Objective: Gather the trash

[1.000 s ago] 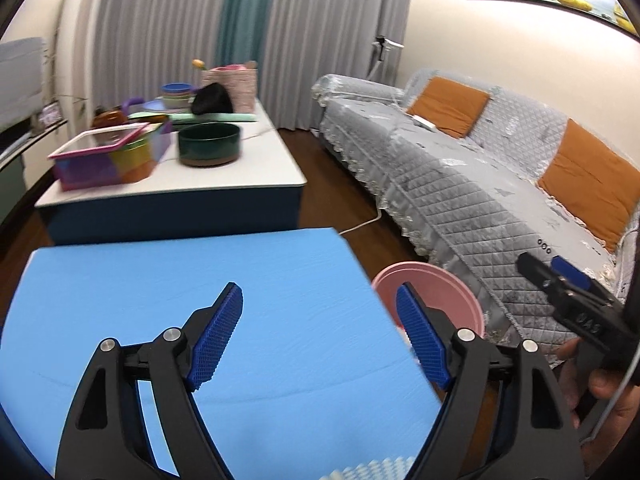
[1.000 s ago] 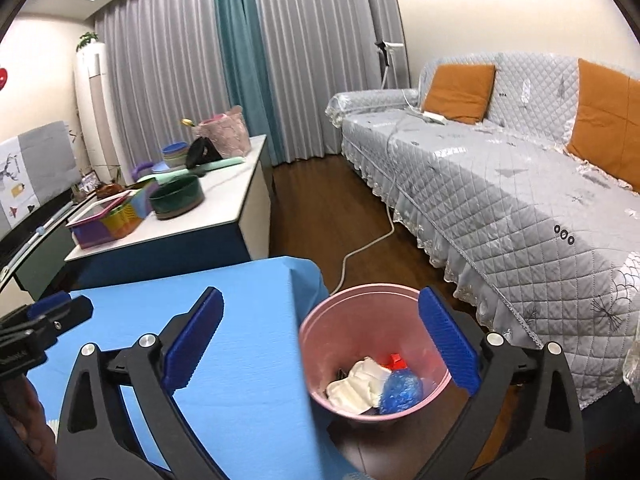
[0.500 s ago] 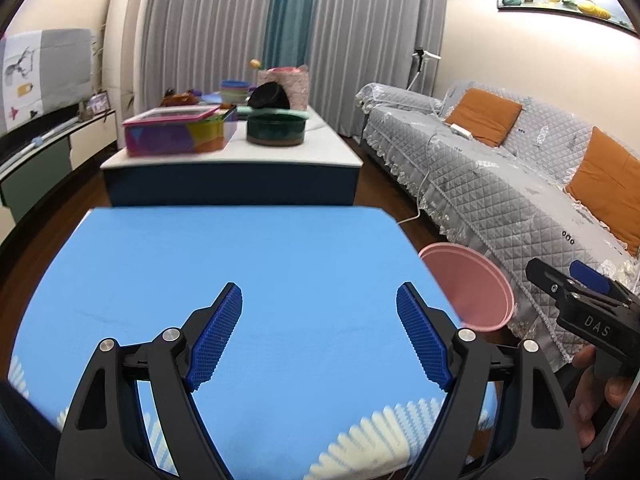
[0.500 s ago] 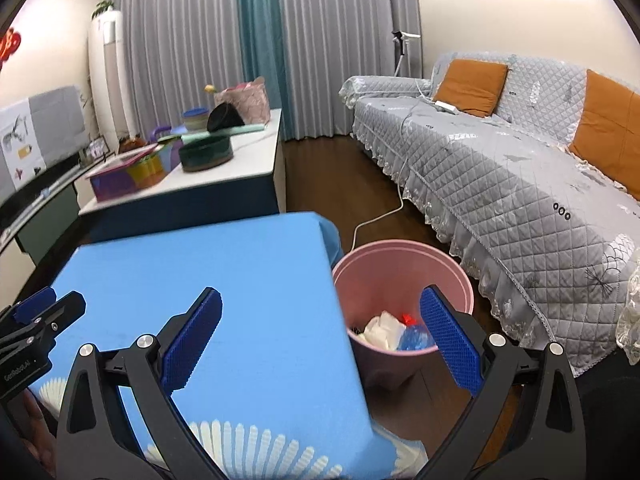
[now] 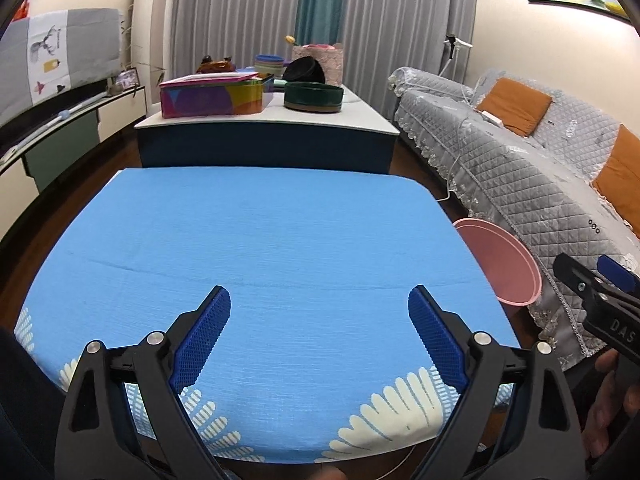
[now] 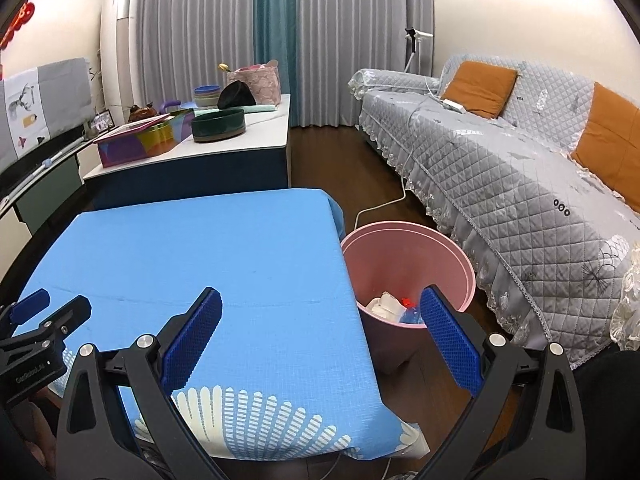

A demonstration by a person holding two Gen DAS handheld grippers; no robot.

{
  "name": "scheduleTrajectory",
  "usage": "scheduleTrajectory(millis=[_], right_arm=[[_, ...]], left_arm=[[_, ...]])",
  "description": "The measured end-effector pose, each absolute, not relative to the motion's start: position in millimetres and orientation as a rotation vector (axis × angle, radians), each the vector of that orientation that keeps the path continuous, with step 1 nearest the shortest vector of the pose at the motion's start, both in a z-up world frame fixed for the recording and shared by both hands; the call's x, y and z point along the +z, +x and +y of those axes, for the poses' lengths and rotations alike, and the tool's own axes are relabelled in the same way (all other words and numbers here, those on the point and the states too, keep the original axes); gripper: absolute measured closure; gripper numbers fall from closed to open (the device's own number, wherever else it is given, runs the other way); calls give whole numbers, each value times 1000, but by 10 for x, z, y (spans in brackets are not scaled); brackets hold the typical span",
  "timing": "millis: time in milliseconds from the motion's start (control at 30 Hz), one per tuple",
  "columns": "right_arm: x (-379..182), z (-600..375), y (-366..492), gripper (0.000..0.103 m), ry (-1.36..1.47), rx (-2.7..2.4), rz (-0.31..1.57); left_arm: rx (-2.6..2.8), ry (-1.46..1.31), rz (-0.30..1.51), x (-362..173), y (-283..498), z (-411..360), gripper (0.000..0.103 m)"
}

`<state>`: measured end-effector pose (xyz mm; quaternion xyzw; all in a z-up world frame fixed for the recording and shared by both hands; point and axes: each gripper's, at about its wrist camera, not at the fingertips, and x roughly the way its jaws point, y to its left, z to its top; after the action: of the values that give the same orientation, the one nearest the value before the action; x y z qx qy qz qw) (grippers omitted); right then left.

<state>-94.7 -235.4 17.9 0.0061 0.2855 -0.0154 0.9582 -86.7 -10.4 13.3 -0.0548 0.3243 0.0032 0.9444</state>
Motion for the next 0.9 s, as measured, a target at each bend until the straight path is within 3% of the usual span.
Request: scheduleTrajectory(millis=[900], right_arm=[[136,-2362,-900,5,9,-38,592]], left_arm=[[0,-101,671,87,-809,-167,15]])
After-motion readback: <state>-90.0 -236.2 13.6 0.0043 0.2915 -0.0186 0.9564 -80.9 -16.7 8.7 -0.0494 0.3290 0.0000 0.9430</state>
